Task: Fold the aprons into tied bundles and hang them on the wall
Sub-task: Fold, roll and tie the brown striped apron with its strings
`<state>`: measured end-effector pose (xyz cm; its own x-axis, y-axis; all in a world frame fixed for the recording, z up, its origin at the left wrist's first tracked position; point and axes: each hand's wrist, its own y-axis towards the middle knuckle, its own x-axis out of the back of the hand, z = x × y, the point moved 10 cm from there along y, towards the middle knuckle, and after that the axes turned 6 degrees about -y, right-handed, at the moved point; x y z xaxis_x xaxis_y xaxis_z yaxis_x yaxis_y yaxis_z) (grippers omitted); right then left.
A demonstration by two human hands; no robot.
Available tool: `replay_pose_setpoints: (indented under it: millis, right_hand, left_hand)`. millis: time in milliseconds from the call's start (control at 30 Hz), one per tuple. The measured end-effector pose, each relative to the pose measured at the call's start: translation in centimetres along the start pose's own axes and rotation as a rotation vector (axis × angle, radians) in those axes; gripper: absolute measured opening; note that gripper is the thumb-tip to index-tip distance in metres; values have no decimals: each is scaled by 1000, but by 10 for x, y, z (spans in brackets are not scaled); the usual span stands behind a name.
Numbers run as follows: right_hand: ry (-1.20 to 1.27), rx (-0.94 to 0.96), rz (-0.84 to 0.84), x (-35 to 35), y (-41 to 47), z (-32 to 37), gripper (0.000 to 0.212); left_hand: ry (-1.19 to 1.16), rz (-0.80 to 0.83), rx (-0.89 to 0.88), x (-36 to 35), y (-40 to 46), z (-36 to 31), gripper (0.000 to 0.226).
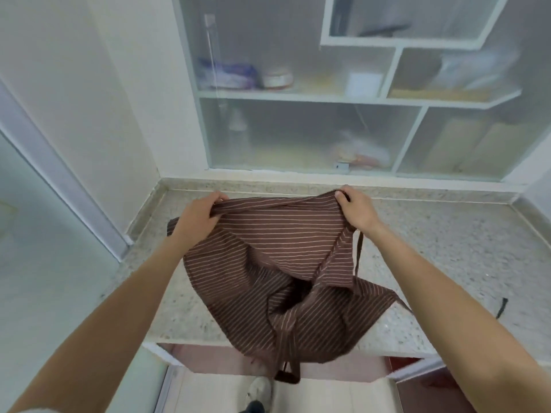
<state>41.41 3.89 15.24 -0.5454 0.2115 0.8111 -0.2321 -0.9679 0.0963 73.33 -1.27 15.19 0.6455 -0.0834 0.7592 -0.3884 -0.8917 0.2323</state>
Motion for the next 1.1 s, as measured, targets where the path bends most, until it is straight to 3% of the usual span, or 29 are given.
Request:
replay_pose_setpoints:
  millis: [167,367,500,700,767,900,967,1100]
  right_hand:
    - [-98,-82,83,-36,73,0,28]
    - [-266,-48,-5,-61,163,4,25]
    - [-365,-88,-59,-88,204,-8,28]
    - [-413,-238,20,-146,230,-45,30]
    - [-495,-171,34,-169,230,-46,36]
    - [-499,144,3,-201,194,-4,42]
    - [-538,217,149,-231,167,3,44]
    - [-693,28,634,-286,134,-50,72]
  left_hand:
    - [17,74,51,-2,77,59,30]
    - [154,164,66,-15,167,115,17]
    - [209,219,83,-37,199,148,17]
    - [292,208,87,-78,222,189,17]
    - [306,176,82,-92,224,194,24]
    - [254,156,134,-118,198,187,30]
    - [231,268,276,-144,173,200,43]
    - [282,595,563,-192,122,240,79]
